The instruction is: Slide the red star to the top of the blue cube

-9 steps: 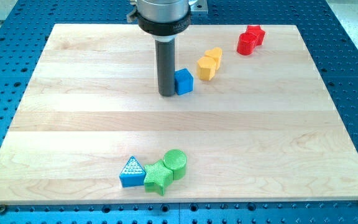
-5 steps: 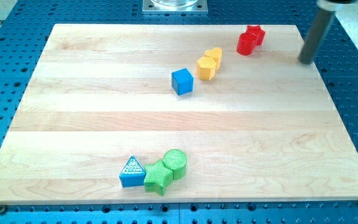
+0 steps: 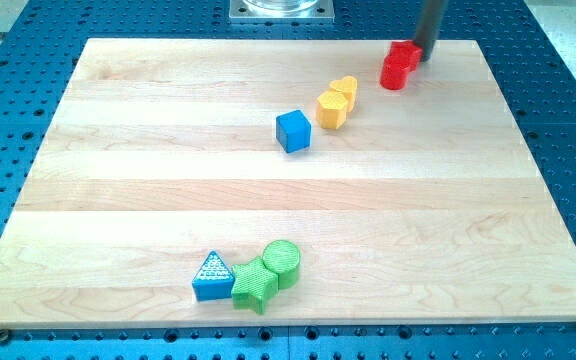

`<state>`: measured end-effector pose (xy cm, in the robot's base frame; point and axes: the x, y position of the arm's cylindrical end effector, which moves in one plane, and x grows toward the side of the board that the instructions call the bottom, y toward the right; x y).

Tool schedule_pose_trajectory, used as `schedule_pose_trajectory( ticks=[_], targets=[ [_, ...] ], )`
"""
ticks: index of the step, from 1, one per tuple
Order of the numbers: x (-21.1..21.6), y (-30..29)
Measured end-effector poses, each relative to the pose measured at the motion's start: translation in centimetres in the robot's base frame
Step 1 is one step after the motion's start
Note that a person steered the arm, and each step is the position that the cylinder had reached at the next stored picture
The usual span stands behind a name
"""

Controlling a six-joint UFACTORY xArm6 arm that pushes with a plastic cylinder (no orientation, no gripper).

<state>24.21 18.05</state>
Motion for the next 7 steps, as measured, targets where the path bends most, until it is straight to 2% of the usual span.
schedule_pose_trajectory(
  ticks=[1,2,3,4,5,6,7],
  targets=[
    [5.6,-6.6],
    [8.9,-10.7],
    [7.6,-9.1],
    [6.6,-12.7],
    [9.2,-17.9],
    [7.6,-18.7],
    [7.9,-22.7]
  ],
)
